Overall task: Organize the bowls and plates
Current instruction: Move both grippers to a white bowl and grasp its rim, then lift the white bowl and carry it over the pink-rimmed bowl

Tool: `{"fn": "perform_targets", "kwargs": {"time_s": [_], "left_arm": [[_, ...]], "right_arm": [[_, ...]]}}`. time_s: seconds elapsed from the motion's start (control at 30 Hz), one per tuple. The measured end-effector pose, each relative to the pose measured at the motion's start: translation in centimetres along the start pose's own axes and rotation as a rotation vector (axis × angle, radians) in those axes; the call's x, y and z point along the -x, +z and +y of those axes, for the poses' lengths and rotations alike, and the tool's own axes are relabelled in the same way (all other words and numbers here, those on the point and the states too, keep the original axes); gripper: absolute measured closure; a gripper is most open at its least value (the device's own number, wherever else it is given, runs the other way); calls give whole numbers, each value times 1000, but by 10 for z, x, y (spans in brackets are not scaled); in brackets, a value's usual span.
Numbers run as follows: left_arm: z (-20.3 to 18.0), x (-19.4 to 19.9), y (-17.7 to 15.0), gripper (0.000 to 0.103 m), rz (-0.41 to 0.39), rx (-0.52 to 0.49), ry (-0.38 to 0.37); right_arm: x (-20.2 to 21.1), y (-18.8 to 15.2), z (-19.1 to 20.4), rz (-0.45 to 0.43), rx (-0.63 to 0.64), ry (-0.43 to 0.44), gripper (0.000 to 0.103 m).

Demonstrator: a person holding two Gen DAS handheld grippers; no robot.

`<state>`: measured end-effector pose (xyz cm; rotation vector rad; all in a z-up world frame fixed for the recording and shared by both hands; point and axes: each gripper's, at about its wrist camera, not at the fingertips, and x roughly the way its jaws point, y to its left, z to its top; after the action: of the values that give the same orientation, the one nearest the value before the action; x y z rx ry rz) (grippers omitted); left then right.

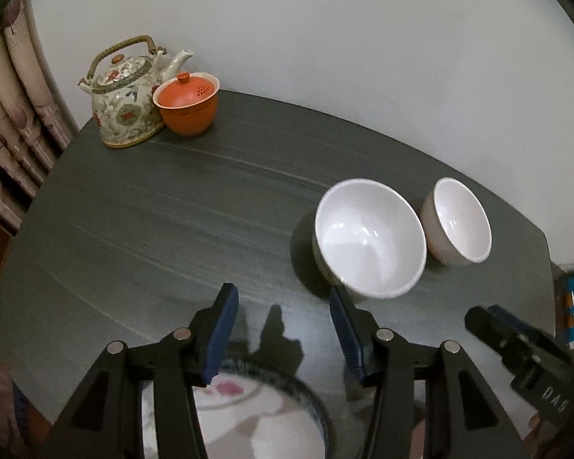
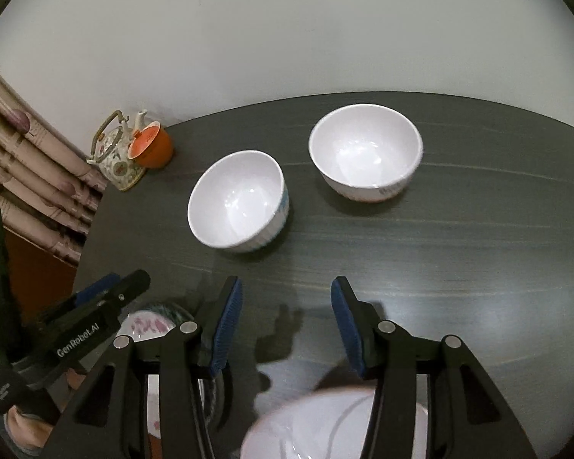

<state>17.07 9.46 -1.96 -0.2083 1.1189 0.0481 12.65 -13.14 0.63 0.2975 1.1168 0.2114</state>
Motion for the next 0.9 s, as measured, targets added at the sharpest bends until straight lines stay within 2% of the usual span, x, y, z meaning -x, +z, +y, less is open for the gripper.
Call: {"fn": "perform_targets", "kwargs": {"time_s": [0.17,0.33,0.53,0.73,0.77,0.8,0.9], "left_arm": [[5,-22,27,52,15,41,-62],[6,-43,46,52,51,57,-92],[1,-68,51,52,101,51,-122],[-2,-91,48,52,153,50,-117],[-2,-92,46,54,152,45,-115],[-3,-93,44,63,152,38,-113],[-5,-99,39,78,172,28,-109]], "right_arm": [[-21,20,5,33,-4,2,57],[-51,37,2,69,-46,-7,57],[-78,52,-5,97,-100,5,57],[-104,60,-10,134,-138,0,60],[-108,61,-10,139,-139,-1,61],[-111,62,-10,144,-143,-2,64],[-118,62,-10,154,-143,-1,70]]}}
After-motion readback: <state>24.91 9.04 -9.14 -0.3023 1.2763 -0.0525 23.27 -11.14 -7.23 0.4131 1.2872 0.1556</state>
